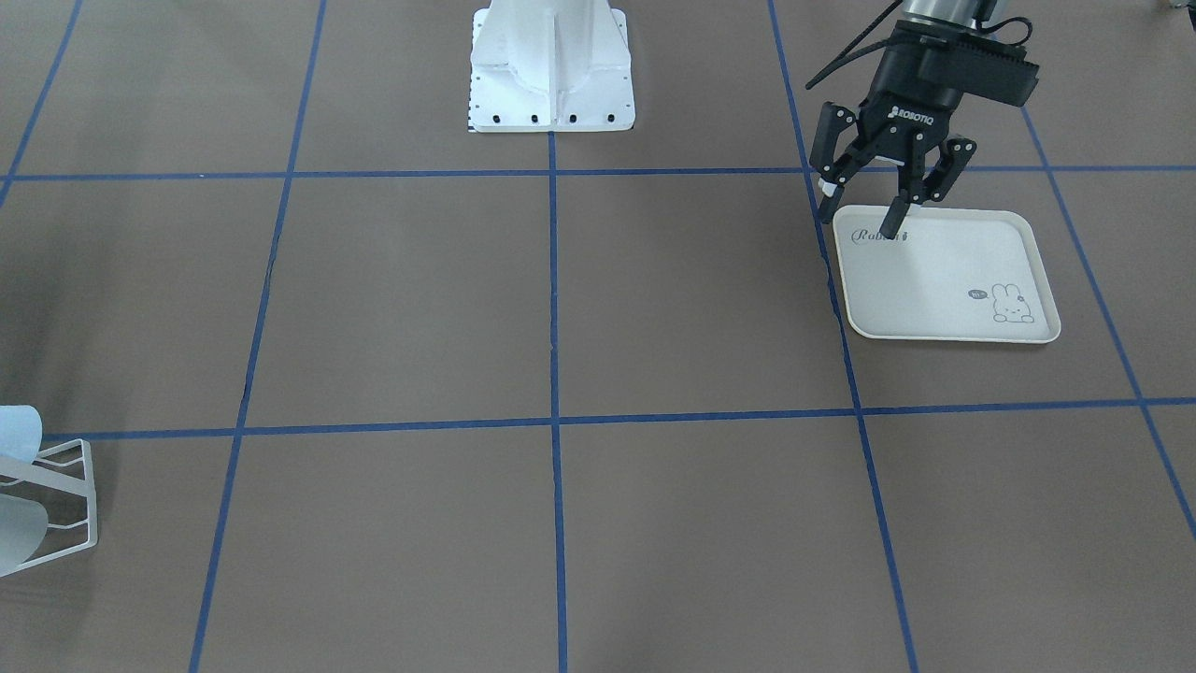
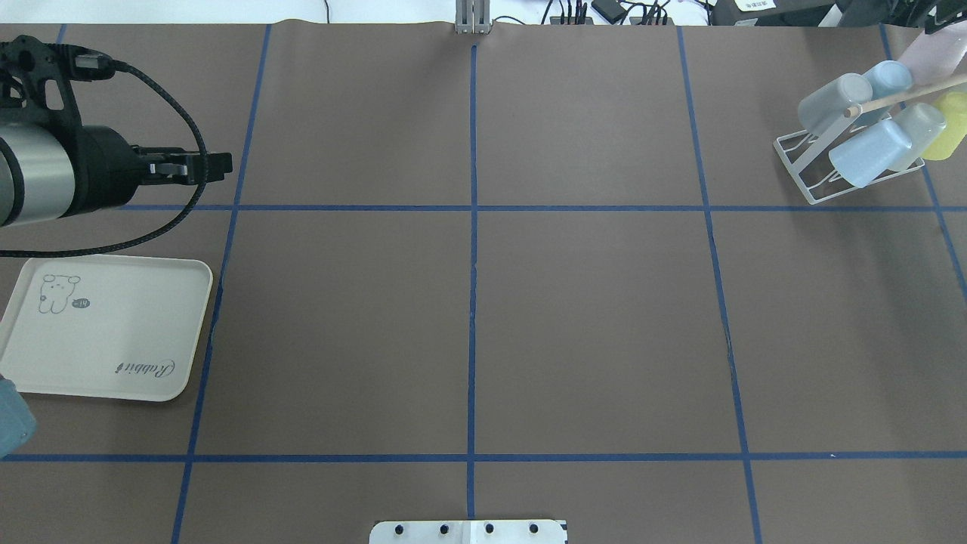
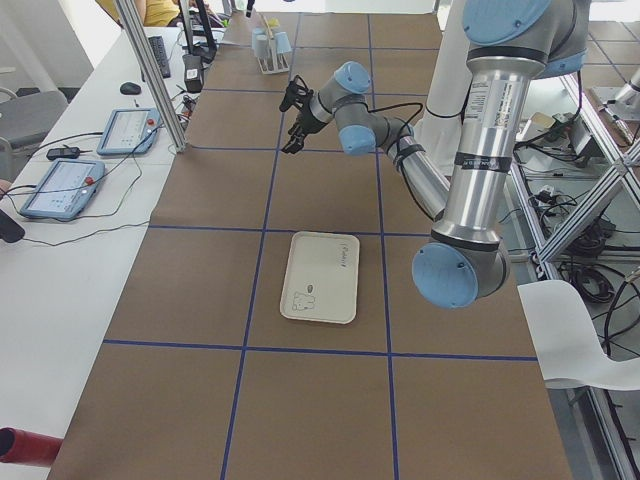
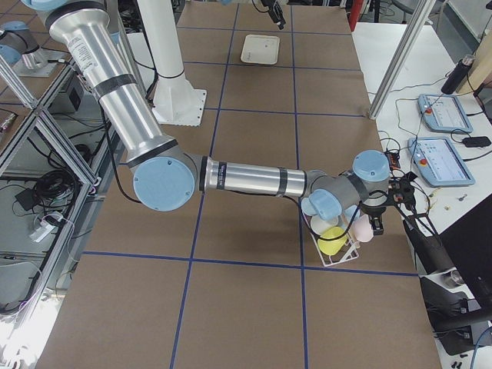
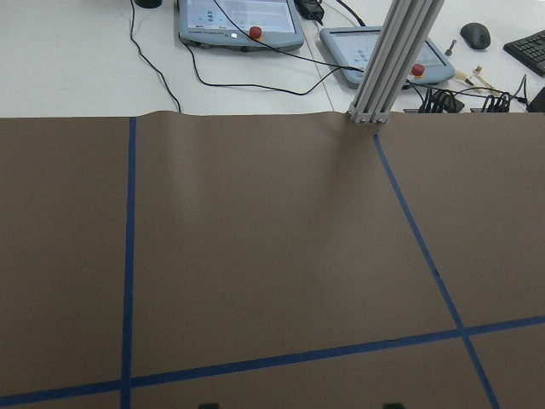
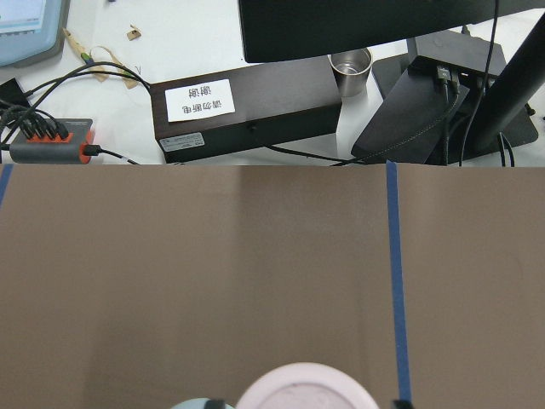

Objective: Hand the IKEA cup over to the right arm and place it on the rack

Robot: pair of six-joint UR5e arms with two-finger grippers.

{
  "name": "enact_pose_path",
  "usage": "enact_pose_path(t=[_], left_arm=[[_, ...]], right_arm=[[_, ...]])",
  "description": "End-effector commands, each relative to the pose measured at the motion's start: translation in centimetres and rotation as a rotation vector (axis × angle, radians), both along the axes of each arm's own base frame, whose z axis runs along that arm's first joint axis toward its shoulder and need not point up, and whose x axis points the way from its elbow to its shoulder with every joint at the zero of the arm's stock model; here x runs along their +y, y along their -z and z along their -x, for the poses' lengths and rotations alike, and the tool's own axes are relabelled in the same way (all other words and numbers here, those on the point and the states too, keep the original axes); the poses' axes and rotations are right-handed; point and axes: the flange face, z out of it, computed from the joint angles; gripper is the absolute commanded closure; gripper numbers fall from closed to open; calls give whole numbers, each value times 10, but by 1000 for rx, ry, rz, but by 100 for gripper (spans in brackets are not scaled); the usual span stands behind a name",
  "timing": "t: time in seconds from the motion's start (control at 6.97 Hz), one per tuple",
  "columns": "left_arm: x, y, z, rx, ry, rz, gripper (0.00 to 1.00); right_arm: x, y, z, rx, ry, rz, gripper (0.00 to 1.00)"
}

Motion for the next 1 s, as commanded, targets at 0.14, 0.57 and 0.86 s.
enact_pose_path(t=[0.14, 0.57, 0.86], left_arm=[[4, -1, 2, -11, -69, -20, 31], [-22, -51, 89, -244, -194, -170, 31], [-41, -125, 173, -283, -327, -138, 27]], right_arm=[[9, 4, -3, 6, -12, -18, 0], [92, 30, -40, -95, 6, -23, 0], [181, -1, -51, -171, 70, 45, 0]])
